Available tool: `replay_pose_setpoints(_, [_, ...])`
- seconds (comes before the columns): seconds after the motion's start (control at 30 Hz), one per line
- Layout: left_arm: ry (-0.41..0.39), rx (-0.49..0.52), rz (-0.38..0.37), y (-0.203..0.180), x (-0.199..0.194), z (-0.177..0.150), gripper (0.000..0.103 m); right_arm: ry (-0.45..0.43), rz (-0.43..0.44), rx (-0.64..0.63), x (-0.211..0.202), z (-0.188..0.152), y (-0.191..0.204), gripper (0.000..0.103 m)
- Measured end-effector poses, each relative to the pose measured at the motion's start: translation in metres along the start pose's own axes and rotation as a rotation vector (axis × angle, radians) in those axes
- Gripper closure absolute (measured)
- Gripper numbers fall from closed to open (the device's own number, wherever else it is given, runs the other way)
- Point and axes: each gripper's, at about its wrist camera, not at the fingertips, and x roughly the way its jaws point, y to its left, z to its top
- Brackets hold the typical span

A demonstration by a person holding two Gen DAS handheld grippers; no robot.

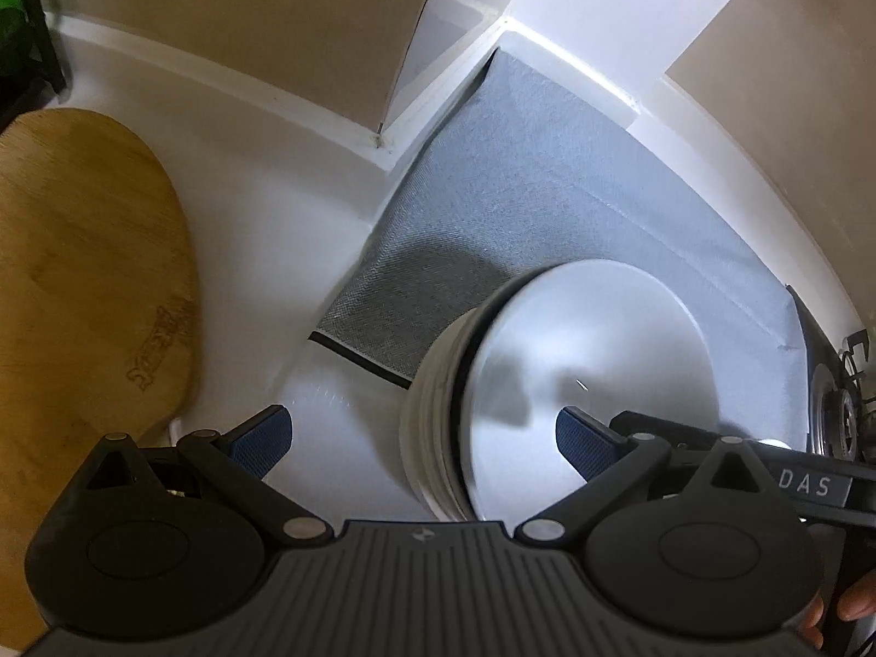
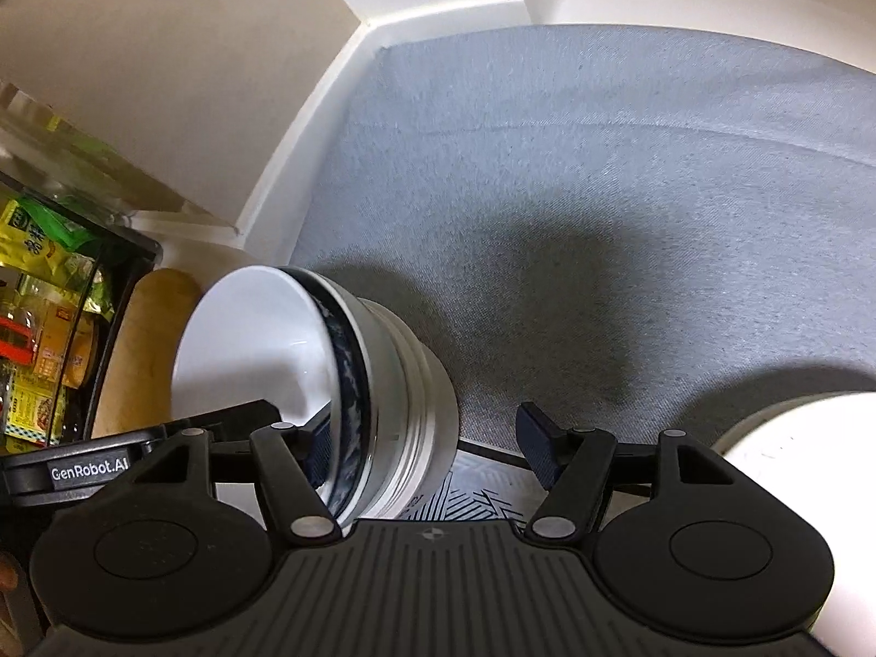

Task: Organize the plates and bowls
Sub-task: 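Close both grippers on the rim of the bowl stack, then lift the bowl stack and carry it to the plate stack by the stove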

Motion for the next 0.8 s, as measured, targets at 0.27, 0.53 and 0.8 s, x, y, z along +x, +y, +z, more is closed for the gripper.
replay_pose_setpoints(0.27, [0.034, -0.056, -0.018, 0.013, 0.017, 0.003, 0.0, 0.032, 0.005, -0.003, 0.017, 0.007, 0.002, 0.029])
replay_pose_setpoints(0.53, [0.014, -0.126, -0.109, 0.027, 0.023, 0.004, 0.001, 0.071, 0.088, 0.087, 0.031, 0.011, -0.014, 0.022])
replay_pose_setpoints(0.8, [0.013, -0.113, -0.272, 0.035, 0.016, -0.001, 0.038, 0.029, 0.127, 0.023, 0.025, 0.005, -0.004, 0.043])
